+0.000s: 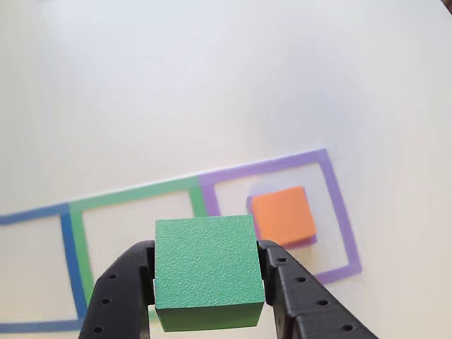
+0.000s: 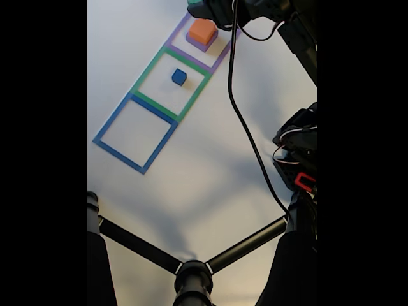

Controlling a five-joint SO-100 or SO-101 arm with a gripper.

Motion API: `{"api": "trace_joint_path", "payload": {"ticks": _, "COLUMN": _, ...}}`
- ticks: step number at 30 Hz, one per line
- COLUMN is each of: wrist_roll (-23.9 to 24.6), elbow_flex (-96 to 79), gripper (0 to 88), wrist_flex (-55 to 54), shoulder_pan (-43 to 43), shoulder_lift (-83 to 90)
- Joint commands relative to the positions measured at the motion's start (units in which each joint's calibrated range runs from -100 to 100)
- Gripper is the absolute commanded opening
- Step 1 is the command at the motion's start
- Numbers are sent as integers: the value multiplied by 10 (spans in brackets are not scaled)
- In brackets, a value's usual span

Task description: Tower of hanoi

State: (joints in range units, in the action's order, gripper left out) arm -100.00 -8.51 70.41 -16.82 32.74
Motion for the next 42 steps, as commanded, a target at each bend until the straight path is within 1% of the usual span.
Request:
{"api": "trace_joint_path", "payload": {"ticks": 1, "wrist_roll": 0, "elbow_flex": 90, "gripper": 30, "wrist_flex": 81, "shoulder_pan": 35, "shoulder_lift": 33}}
{"api": "trace_joint_path", "payload": {"ticks": 4, "wrist_roll": 0, "elbow_flex": 106, "gripper": 29, "wrist_flex": 111, "shoulder_pan": 59, "shoulder_lift": 38}}
{"api": "trace_joint_path", "payload": {"ticks": 10, "wrist_roll": 0, "elbow_flex": 96, "gripper": 28, "wrist_flex": 133, "shoulder_pan": 112, "shoulder_lift": 56}}
{"api": "trace_joint_path", "payload": {"ticks": 26, "wrist_roll": 0, "elbow_flex": -23, "gripper": 28, "wrist_flex": 136, "shoulder_pan": 264, "shoulder_lift": 145}}
{"api": "trace_joint_path", "payload": {"ticks": 29, "wrist_roll": 0, "elbow_flex": -58, "gripper": 28, "wrist_flex": 119, "shoulder_pan": 285, "shoulder_lift": 155}}
{"api": "trace_joint_path", "payload": {"ticks": 32, "wrist_roll": 0, "elbow_flex": -133, "gripper": 28, "wrist_flex": 61, "shoulder_pan": 292, "shoulder_lift": 165}}
{"api": "trace_joint_path", "payload": {"ticks": 34, "wrist_roll": 0, "elbow_flex": -204, "gripper": 28, "wrist_flex": -4, "shoulder_pan": 293, "shoulder_lift": 173}}
{"api": "trace_joint_path", "payload": {"ticks": 38, "wrist_roll": 0, "elbow_flex": -354, "gripper": 27, "wrist_flex": -181, "shoulder_pan": 294, "shoulder_lift": 177}}
{"api": "trace_joint_path", "payload": {"ticks": 42, "wrist_roll": 0, "elbow_flex": -441, "gripper": 27, "wrist_flex": -326, "shoulder_pan": 295, "shoulder_lift": 143}}
